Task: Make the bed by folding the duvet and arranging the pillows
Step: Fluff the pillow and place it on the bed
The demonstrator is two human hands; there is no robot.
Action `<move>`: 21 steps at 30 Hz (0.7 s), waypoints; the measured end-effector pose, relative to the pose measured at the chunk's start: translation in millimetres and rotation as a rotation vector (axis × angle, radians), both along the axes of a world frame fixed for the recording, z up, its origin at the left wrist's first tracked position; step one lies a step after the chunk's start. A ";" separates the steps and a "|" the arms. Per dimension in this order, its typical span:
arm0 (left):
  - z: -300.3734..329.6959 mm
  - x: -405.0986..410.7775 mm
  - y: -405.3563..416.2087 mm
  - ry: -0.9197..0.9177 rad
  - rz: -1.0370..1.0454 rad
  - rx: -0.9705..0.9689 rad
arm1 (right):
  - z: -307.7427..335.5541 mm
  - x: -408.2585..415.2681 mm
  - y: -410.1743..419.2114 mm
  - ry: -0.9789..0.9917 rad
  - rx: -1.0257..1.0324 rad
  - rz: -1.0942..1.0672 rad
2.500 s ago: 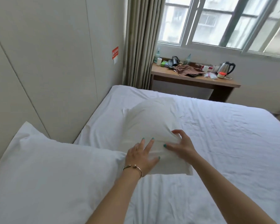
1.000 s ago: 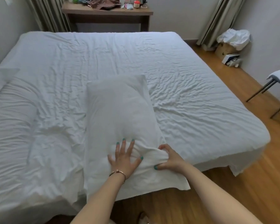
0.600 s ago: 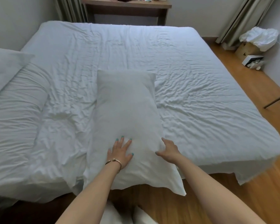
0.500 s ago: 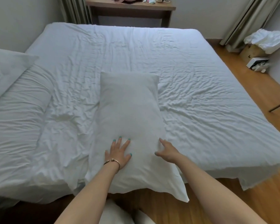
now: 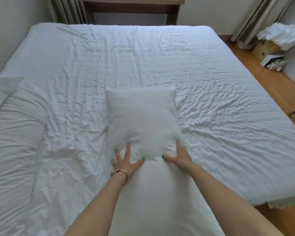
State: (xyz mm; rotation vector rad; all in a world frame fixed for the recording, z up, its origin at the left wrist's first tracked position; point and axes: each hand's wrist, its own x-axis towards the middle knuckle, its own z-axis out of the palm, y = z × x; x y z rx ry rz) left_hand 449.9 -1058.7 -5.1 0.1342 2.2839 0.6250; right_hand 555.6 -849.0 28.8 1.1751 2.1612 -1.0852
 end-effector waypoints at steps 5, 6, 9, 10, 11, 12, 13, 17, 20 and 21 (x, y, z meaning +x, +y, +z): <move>-2.1 -29.9 3.4 -0.004 0.051 0.020 | -16.9 -13.1 16.4 -0.113 0.036 -0.178; -3.4 -33.5 2.6 -0.001 0.081 0.027 | -21.1 -13.0 15.9 -0.108 0.047 -0.192; -4.2 -38.6 3.9 0.006 0.114 0.016 | -10.8 -15.8 7.0 -0.033 0.042 -0.202; -4.1 -38.3 3.9 0.016 0.125 0.034 | -7.0 -16.0 4.0 0.003 0.040 -0.189; -4.0 -37.0 3.6 0.030 0.139 0.076 | -2.8 -15.2 1.0 0.044 0.046 -0.167; -3.0 -34.6 2.6 0.051 0.143 0.126 | 1.0 -13.6 -2.3 0.082 0.065 -0.142; -1.0 -31.3 2.0 0.078 0.138 0.171 | 4.8 -11.5 -5.6 0.121 0.089 -0.122; 24.0 -14.1 1.2 0.225 0.082 0.257 | 26.9 -1.0 -21.1 0.290 0.148 -0.105; 54.5 -2.8 -4.3 0.325 0.064 0.300 | 51.7 8.6 -32.8 0.394 0.182 -0.122; 65.8 -0.3 -7.8 0.362 0.063 0.314 | 60.4 11.6 -35.6 0.425 0.196 -0.120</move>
